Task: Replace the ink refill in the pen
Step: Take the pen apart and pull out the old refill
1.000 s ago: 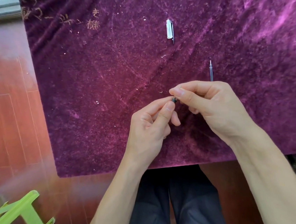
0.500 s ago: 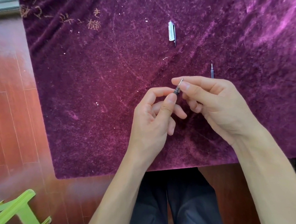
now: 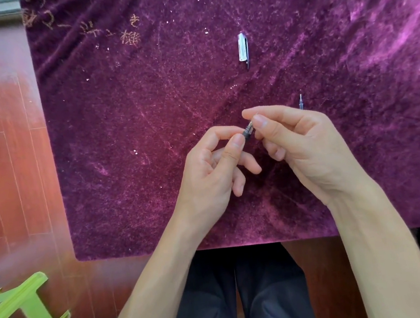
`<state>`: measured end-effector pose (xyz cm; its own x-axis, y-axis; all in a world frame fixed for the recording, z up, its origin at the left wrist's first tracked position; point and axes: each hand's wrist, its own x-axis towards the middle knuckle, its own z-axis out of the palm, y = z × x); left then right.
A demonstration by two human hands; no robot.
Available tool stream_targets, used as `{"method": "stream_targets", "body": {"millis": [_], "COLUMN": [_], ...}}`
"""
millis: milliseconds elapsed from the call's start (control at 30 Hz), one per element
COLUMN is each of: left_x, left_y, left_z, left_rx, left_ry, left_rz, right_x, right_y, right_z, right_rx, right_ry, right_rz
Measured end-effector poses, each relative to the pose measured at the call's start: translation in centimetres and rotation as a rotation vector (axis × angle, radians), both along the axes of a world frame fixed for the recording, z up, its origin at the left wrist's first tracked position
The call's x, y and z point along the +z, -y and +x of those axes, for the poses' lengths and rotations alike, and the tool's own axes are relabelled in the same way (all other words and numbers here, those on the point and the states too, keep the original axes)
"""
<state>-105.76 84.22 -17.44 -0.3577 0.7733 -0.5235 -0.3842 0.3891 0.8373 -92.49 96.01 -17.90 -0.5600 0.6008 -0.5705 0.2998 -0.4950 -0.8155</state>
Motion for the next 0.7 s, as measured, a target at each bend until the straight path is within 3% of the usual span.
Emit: {"method": "stream_targets", "body": {"millis": [700], "left_x": [-0.23], "left_y": [0.18], "left_z": [-0.92], "left_rx": [-0.028], "left_ry": [0.023], "left_rz": [0.033], "right_x": [-0.45], "right_y": [-0.87], "right_z": [-0.51], "right_rx": [0.025], "right_ry": [-0.005], "right_rz": [0.029]}}
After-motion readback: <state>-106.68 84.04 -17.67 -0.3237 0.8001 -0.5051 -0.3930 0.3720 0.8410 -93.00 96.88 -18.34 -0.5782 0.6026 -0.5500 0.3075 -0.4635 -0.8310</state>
